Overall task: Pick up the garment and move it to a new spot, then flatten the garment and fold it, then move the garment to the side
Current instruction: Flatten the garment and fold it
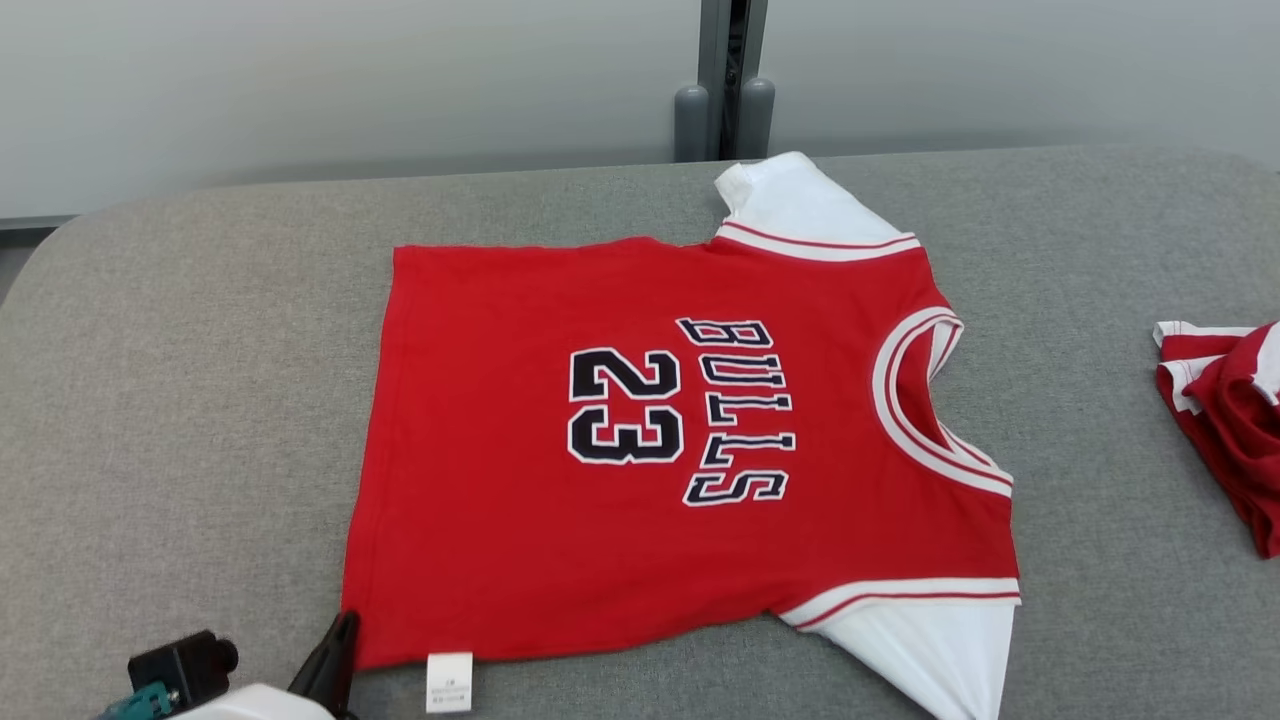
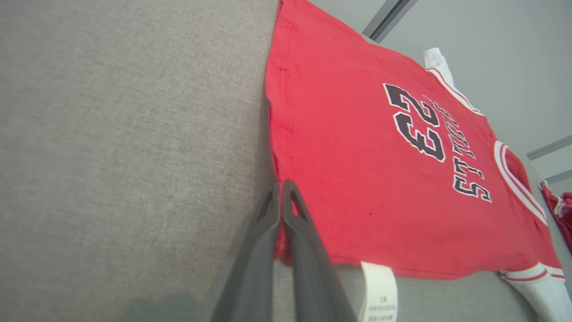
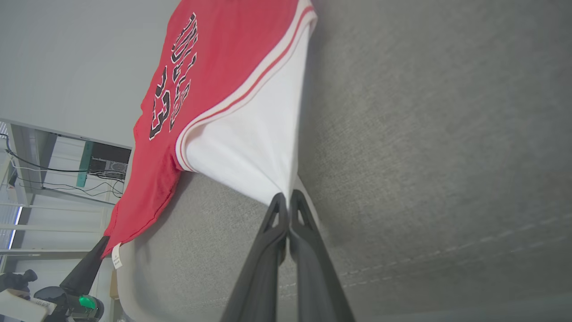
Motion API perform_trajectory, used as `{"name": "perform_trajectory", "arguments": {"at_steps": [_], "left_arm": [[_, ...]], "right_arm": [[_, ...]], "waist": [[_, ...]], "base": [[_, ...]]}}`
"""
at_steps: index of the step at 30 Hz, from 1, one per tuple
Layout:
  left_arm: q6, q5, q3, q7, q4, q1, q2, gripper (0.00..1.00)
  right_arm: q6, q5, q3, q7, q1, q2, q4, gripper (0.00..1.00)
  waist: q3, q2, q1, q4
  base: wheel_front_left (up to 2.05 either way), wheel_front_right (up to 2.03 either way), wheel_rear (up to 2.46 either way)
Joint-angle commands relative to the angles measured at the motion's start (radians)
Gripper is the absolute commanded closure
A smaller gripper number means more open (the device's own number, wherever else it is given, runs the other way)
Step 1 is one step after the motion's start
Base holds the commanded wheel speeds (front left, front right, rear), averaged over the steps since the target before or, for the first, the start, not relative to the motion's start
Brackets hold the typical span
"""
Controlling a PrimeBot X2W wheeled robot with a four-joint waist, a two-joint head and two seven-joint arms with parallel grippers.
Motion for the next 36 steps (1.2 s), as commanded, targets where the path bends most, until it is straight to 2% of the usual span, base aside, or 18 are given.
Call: {"name": "perform_trajectory", "arguments": {"at_steps": [1, 5, 8, 14, 19, 26, 32, 36], "left_arm": [[0.026, -0.010, 0.010, 0.006, -0.035, 0.044, 0.012, 1.00], [0.087, -0.036, 0.028, 0.015, -0.142, 0.151, 0.025, 1.00], [0.117, -0.049, 0.033, 0.022, -0.199, 0.218, 0.026, 1.00], [0.146, -0.055, 0.039, 0.029, -0.263, 0.266, 0.041, 1.00], [0.147, -0.028, 0.032, 0.043, -0.300, 0.219, 0.061, 1.00], [0.145, -0.012, 0.035, 0.074, -0.359, 0.150, 0.093, 1.00], [0.136, -0.017, 0.038, 0.104, -0.377, 0.089, 0.105, 1.00], [0.123, -0.028, 0.030, 0.139, -0.354, 0.021, 0.101, 1.00]], "right_arm": [[0.002, -0.019, -0.018, 0.021, 0.035, 0.000, -0.011, 1.00], [0.002, -0.056, -0.083, 0.075, 0.117, 0.020, -0.042, 1.00], [0.002, -0.092, -0.136, 0.128, 0.171, 0.037, -0.062, 1.00], [0.002, -0.179, -0.255, 0.222, 0.226, 0.102, -0.127, 1.00], [0.002, -0.267, -0.358, 0.316, 0.231, 0.185, -0.234, 1.00], [0.002, -0.323, -0.450, 0.395, 0.174, 0.251, -0.379, 1.00], [0.002, -0.344, -0.486, 0.413, 0.068, 0.271, -0.396, 1.00], [0.002, -0.360, -0.502, 0.428, -0.044, 0.274, -0.353, 1.00]], "waist": [[-0.006, -0.0001, 0.0000, -0.003], [-0.014, -0.0001, 0.0000, -0.006], [-0.019, -0.0001, 0.0000, -0.004], [-0.017, -0.0001, 0.0000, 0.006], [-0.004, -0.0001, 0.0000, 0.010], [0.029, -0.0001, 0.0000, 0.001], [0.053, -0.0001, 0.0000, -0.002], [0.078, -0.0001, 0.0000, 0.002]], "base": [[0.00, 0.00, 0.00], [0.00, 0.00, 0.00], [0.00, 0.00, 0.00], [0.00, 0.00, 0.00], [0.00, 0.00, 0.00], [0.00, 0.00, 0.00], [0.00, 0.00, 0.00], [0.00, 0.00, 0.00]]}}
